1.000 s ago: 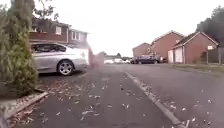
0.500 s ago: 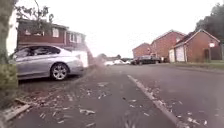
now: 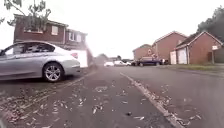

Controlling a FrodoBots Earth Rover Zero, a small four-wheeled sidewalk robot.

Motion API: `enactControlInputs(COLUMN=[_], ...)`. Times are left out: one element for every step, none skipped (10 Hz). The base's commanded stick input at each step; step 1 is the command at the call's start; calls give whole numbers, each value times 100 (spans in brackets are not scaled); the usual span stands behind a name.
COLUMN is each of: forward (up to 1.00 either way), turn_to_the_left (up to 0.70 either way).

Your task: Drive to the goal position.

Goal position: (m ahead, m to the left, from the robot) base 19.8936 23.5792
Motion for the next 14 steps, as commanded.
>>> enactControlInputs(forward=[100, 100, 100, 100, 100, 100, 100, 100, 100, 100, 100, 100, 100, 100], turn_to_the_left=[0, 0, 0, 0, 0, 0, 0, 0, 0, 0, 0, 0, 0, 0])
